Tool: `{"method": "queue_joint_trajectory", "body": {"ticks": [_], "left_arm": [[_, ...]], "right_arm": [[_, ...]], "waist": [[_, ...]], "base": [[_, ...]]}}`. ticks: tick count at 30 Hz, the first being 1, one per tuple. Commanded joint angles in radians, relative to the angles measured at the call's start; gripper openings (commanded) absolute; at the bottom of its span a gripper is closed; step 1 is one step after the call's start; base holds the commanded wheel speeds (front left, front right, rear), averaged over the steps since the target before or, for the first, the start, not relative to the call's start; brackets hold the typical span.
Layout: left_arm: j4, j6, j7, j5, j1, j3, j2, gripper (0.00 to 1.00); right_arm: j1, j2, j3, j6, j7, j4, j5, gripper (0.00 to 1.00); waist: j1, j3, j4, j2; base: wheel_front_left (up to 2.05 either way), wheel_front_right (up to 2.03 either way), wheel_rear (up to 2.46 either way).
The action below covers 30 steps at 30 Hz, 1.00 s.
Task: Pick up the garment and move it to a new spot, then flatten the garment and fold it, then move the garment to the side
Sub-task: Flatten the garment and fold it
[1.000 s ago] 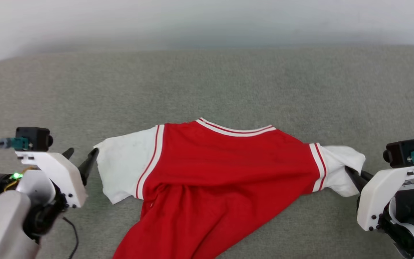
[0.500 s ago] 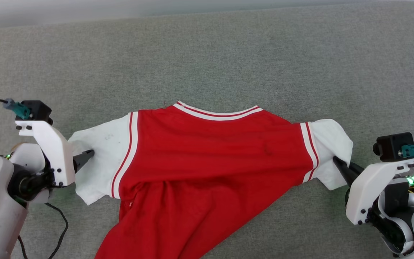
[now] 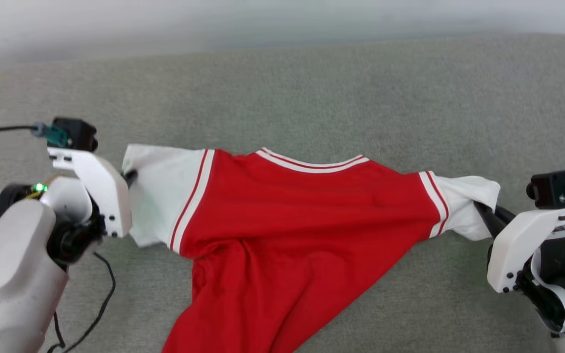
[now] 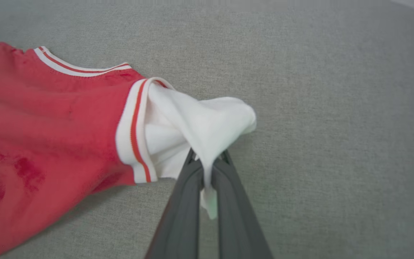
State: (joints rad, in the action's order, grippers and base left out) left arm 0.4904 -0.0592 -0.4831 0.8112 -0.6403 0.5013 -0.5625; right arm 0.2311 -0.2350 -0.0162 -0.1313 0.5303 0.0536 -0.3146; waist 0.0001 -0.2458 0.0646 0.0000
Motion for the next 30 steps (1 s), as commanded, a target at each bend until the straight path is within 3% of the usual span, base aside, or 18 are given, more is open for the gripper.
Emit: {"method": "queue_joint_trajectory", "body": {"ticks": [1,12,19,30], "left_arm": [[-0.010,-0.003,0.023,-0.010,-0.026,-0.004,0.005,0.00],[-0.023,0.048,0.124,-0.091,-0.205,-0.008,0.050,0.00],[0.063,0.075,0.200,-0.122,-0.412,-0.031,0.119,0.00],[0.221,0.129,0.421,-0.227,-0.730,-0.053,0.167,0.00]], "right_arm": [[0.019,-0.014,-0.002,0.001,-0.002,0.018,0.014,0.00],[0.248,-0.081,-0.062,0.001,0.022,0.130,0.010,0.00],[0.526,-0.114,-0.122,0.001,-0.014,0.219,0.023,0.00],[0.932,-0.113,-0.161,0.001,-0.154,0.351,0.081,0.00]], "waist": [[-0.0001,0.044,-0.021,0.0000],[-0.0001,0.121,-0.034,0.0000],[-0.0001,0.064,-0.027,0.0000],[-0.0001,-0.086,-0.005,0.0000]], "base": [[0.00,0.00,0.00],[0.00,0.00,0.00],[0.00,0.00,0.00],[0.00,0.00,0.00]]}}
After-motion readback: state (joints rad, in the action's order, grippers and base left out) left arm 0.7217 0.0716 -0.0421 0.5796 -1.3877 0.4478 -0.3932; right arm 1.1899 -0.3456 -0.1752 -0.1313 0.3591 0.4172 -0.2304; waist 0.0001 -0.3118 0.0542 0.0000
